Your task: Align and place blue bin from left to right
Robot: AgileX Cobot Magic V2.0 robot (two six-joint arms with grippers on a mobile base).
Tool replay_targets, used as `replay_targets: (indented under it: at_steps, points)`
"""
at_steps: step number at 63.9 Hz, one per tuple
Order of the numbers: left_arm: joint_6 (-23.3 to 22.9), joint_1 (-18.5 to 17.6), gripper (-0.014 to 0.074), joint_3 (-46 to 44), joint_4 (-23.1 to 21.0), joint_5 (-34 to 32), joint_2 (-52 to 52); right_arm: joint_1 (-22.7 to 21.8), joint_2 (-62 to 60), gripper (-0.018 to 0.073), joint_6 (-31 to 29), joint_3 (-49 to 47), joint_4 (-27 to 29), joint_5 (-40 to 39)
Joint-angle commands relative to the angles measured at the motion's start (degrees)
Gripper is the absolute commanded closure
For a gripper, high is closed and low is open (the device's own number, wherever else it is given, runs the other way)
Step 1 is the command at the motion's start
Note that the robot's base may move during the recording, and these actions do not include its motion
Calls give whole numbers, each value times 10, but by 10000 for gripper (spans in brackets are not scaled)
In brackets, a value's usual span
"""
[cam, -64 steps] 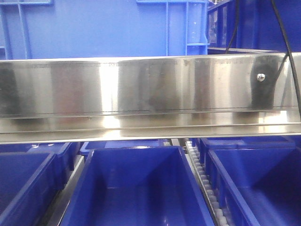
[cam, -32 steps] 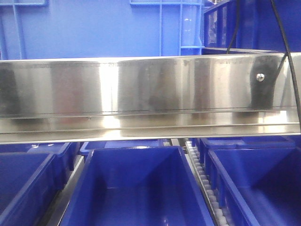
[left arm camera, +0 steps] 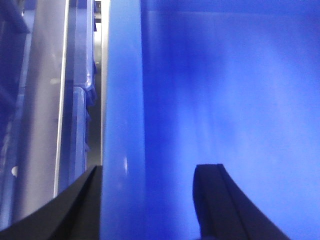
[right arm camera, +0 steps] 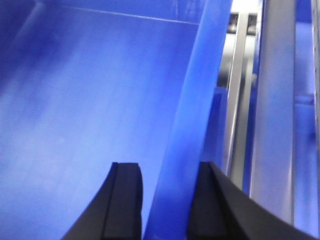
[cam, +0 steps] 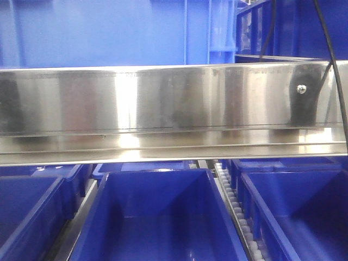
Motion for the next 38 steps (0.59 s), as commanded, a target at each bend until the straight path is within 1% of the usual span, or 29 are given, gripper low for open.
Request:
replay_targets:
  at_steps: [1, 5, 13, 19, 27, 35, 38]
  points:
    - [20, 2, 613, -20, 2, -21, -44, -2, -23, 631, -14, -32, -10, -25]
    - [20, 2, 613, -20, 0, -21, -57, -1, -29, 631, -14, -46, -10, -25]
    - [20, 1, 613, -20, -20, -21, -87, 6, -43, 631, -14, -78, -10, -25]
    - [20, -9, 613, -20, -22, -21, -110, 15, -53, 631, -14, -91, -10, -25]
    - [13, -31, 613, -20, -14, -21, -138, 28, -71, 631, -14, -95, -10, -25]
    - [-17, -52, 613, -19, 18, -21, -167, 36, -87, 637, -14, -95, -10, -25]
    - [-21, -57, 613, -18, 21, -21, -177, 37, -92, 637, -14, -95, -10, -25]
